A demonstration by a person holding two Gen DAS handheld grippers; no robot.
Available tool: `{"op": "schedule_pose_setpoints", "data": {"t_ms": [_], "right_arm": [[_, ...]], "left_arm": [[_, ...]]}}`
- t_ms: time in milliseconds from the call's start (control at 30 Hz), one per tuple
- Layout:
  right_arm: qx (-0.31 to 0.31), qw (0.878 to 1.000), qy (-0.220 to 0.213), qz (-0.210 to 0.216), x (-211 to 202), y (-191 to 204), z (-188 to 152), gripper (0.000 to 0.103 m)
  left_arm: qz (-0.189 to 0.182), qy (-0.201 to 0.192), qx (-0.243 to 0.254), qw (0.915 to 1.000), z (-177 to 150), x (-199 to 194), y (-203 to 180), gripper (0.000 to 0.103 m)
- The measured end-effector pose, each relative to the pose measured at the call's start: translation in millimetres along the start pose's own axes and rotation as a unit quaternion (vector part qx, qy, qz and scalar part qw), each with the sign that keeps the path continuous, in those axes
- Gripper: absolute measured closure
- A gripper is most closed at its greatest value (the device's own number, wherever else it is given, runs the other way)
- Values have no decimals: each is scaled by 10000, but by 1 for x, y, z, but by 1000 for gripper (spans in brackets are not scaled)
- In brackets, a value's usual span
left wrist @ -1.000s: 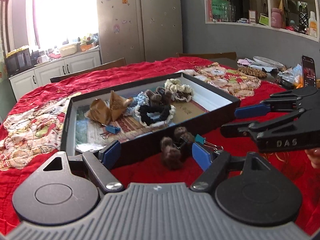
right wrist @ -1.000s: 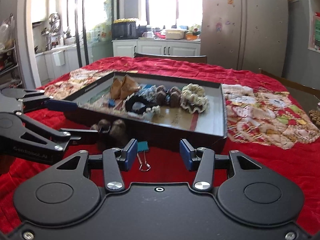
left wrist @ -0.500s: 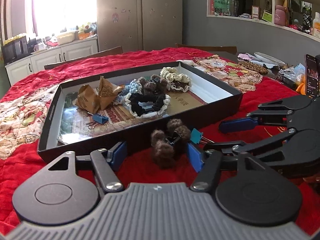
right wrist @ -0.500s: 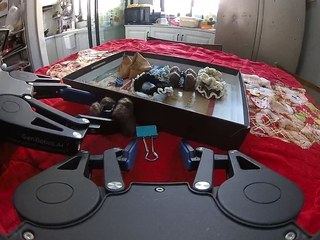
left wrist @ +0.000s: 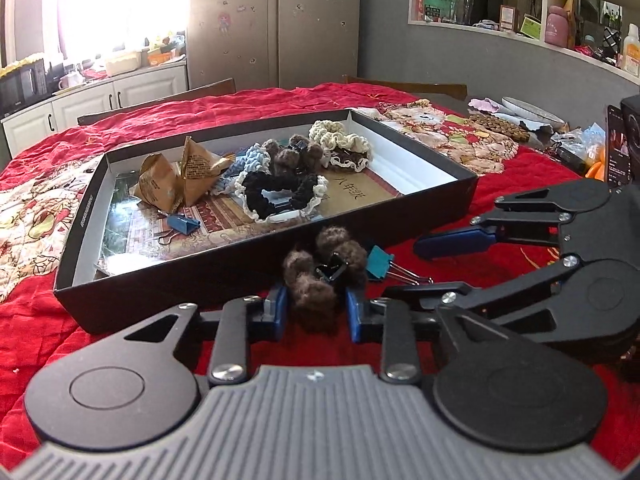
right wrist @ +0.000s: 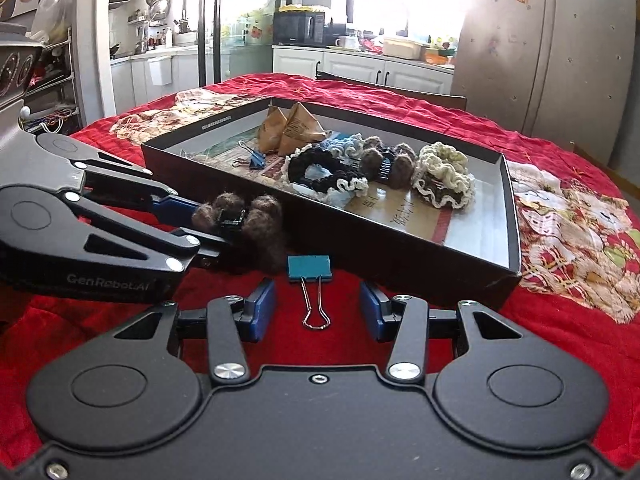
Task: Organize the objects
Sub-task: 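Close the left tool on the brown fuzzy scrunchie while the right tool reaches the blue binder clip, then close the right tool on the binder clip while the left tool lifts the fuzzy scrunchie, then carry the fuzzy scrunchie and binder clip over the box with both tools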
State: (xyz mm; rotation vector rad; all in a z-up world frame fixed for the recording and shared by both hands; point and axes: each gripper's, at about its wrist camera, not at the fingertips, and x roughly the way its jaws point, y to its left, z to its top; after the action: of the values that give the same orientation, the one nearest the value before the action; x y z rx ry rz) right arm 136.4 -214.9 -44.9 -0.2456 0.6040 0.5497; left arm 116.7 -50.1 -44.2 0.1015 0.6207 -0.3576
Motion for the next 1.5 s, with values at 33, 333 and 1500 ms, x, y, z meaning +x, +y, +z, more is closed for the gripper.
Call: {"op": "schedule_pose_setpoints", "data": {"t_ms": [33, 333, 1500], "right_arm": [[-21, 10000, -3, 0, 0, 1, 0, 59], [-50, 10000, 42, 54, 11, 3, 6, 60], [42, 9990, -450, 22, -29, 9, 11, 79]], "left_arm": [[22, -7, 5, 10000, 0, -1, 0, 70], [-9, -54, -3, 10000, -4, -15, 5, 70], [39, -482, -206, 9986, 14, -50, 21, 70]]}}
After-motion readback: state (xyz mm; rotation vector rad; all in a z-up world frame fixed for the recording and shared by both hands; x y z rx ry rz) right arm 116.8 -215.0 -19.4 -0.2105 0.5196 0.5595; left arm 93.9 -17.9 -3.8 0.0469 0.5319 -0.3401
